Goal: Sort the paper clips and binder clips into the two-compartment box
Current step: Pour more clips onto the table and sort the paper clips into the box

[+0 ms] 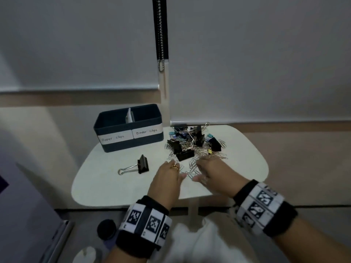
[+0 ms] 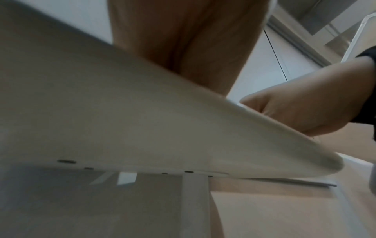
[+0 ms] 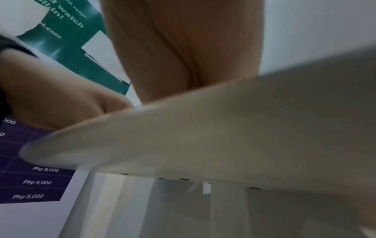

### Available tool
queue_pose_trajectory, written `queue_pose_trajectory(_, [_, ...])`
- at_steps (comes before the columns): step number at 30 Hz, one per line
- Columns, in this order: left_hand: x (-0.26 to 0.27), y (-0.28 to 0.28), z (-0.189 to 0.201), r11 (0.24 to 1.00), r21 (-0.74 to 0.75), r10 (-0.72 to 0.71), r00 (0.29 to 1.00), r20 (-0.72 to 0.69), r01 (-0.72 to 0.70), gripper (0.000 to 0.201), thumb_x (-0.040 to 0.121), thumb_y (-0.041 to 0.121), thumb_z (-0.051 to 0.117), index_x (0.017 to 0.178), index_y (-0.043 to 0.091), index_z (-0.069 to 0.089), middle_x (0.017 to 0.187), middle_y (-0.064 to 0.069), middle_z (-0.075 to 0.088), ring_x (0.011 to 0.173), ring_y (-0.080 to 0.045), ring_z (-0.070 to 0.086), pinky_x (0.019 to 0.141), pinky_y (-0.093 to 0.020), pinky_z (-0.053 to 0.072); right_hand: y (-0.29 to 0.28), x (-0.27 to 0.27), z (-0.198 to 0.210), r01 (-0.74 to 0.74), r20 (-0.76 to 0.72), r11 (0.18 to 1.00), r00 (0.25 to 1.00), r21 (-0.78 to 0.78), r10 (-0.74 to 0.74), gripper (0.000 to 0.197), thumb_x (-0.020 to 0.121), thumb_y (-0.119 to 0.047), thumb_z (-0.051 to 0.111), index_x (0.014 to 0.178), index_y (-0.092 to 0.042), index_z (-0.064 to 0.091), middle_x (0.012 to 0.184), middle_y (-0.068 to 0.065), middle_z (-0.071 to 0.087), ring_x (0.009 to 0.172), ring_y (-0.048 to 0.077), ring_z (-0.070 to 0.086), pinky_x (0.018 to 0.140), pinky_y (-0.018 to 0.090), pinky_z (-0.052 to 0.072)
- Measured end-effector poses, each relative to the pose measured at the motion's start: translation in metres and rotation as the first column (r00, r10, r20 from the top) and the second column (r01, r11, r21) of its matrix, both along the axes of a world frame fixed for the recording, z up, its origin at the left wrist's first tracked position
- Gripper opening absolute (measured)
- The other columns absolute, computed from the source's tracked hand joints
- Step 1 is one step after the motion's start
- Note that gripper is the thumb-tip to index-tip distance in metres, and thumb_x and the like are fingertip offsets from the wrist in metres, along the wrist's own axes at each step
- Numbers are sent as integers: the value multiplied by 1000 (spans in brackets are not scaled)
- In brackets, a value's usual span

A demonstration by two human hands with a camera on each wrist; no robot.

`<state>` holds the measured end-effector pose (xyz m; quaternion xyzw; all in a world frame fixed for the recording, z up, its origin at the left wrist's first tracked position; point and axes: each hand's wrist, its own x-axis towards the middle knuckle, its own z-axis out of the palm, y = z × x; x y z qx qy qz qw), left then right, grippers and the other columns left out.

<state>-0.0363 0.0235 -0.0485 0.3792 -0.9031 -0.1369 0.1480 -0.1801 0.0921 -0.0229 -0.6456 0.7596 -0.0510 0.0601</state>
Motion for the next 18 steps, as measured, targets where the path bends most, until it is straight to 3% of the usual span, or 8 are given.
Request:
queue_pose_trajectory(2, [-2,-3,5,999,-15,32,999,-9,-32,18,94,23,51,91,9,62,105,-6,63,104,-21,54,73,-21,32,-6,6,-6,4,35,997,999,-79,-1,22,91,-31,56,90,-9,59,103,10,61,105,26,51,78,27,33])
queue_pose_trajectory(3, [-2,-5,7,998,-26,49,999,0,-49,17,92,21,53,85,9,62,96,-6,64,94,-21,56,69,-21,29,-8,8,-8,5,60,993,998,-118,2,19,92,-25,54,93,-7,62,103,9,61,106,25,50,79,27,33])
queue_pose_trajectory(5, [-3,-9,10,998,-43,53,998,16,-53,16,92,20,55,85,10,66,93,-8,68,87,-19,57,69,-21,32,-10,10,-11,14,97,985,995,-171,3,20,94,-14,50,101,-6,66,105,9,62,109,24,49,84,28,37])
queue_pose_trajectory(8, [-5,-8,16,997,-45,56,998,-9,-56,21,92,19,56,105,13,72,105,-7,71,100,-16,63,79,-16,39,-11,10,-13,50,127,973,992,-227,-21,26,92,-3,45,104,-9,67,106,10,62,108,23,51,85,29,42])
queue_pose_trajectory(11, [-5,-4,15,991,-68,113,992,-63,-117,21,88,15,61,106,18,72,105,0,72,98,-11,64,72,-8,32,-12,8,-12,91,181,959,983,-267,-43,27,86,5,47,100,-9,65,101,11,62,96,24,57,80,34,49])
queue_pose_trajectory(14, [-8,-3,18,985,-15,169,983,-75,-170,18,86,14,64,100,17,74,100,0,73,94,-12,65,75,-14,41,-12,9,-9,143,201,952,975,-269,-90,35,81,11,45,105,-10,58,95,8,62,86,23,60,73,34,50])
queue_pose_trajectory(18, [-14,-2,18,976,14,220,973,-64,-219,21,83,2,59,99,12,70,96,-7,72,90,-17,68,80,-21,50,-15,15,-4,124,51,972,992,-200,-116,30,82,8,51,110,-4,54,100,11,64,94,25,60,77,31,49])
